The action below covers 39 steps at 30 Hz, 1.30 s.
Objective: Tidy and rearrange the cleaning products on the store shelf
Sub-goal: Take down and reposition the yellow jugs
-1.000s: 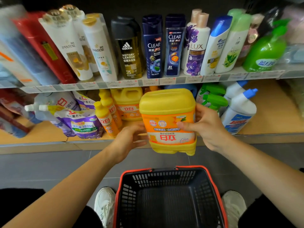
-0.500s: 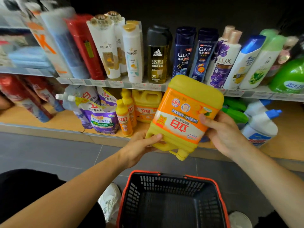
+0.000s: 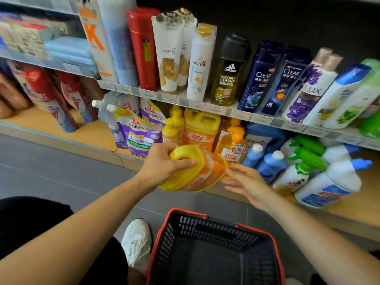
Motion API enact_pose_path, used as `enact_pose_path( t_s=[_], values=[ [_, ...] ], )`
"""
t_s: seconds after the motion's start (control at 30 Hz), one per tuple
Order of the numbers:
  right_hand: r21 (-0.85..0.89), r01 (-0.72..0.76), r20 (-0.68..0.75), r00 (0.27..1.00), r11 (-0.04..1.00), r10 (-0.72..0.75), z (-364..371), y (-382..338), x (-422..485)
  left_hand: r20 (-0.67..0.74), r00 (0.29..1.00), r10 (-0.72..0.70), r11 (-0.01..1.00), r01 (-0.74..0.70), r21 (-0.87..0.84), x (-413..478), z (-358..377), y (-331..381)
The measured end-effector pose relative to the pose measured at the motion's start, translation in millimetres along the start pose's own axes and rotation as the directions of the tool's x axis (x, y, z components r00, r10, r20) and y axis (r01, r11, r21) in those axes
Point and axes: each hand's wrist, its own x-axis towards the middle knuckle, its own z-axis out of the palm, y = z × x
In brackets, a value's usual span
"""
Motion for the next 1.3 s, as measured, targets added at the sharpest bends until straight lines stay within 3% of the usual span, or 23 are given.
enact_pose_path(
  t_s=[0.13,0.3,0.37,0.43,0.53,0.83,1.07,1.17,1.23,1.3],
  values=[
    [-0.472,0.216,-0.011,0.968,0.855,-0.251,18,-9,18,-0.024,0.999,-0.027,0.942,0.034,0.334,4,-12,-24],
    [-0.595,0.294,0.022,0.937,0.748,-0.35,52,-32,60,0.023,0.981,-0.193,0.863,0.159,0.479,11,-34,-61],
    [-0.687,0.365,0.065,0.892,0.628,-0.448,69,-38,88,0.061,0.965,-0.255,0.844,0.192,0.502,10,-39,-76],
    [-0.816,0.329,0.075,0.875,0.475,-0.478,82,-42,116,0.083,0.945,-0.315,0.837,0.236,0.494,10,-43,-91],
    [-0.927,0.177,0.027,0.911,0.33,-0.412,89,-40,150,0.111,0.924,-0.366,0.836,0.274,0.475,9,-45,-110],
    [-0.977,0.206,0.147,0.817,0.045,-0.558,81,-16,152,0.181,0.888,-0.422,0.805,0.276,0.526,35,-39,-139],
    [-0.948,0.285,0.313,0.775,-0.139,-0.549,83,-4,105,0.28,0.895,-0.348,0.789,0.119,0.603,48,-10,-152],
    [-0.922,0.359,0.356,0.631,-0.148,-0.689,74,-2,98,0.253,0.889,-0.382,0.796,0.177,0.579,44,-7,-163],
    [-0.94,0.323,0.278,0.545,-0.108,-0.791,65,-5,99,0.166,0.899,-0.405,0.772,0.24,0.588,33,-8,-174],
    [-0.958,0.28,0.217,0.577,-0.059,-0.787,58,-12,105,0.081,0.915,-0.395,0.751,0.271,0.603,26,-7,-183]
  ],
)
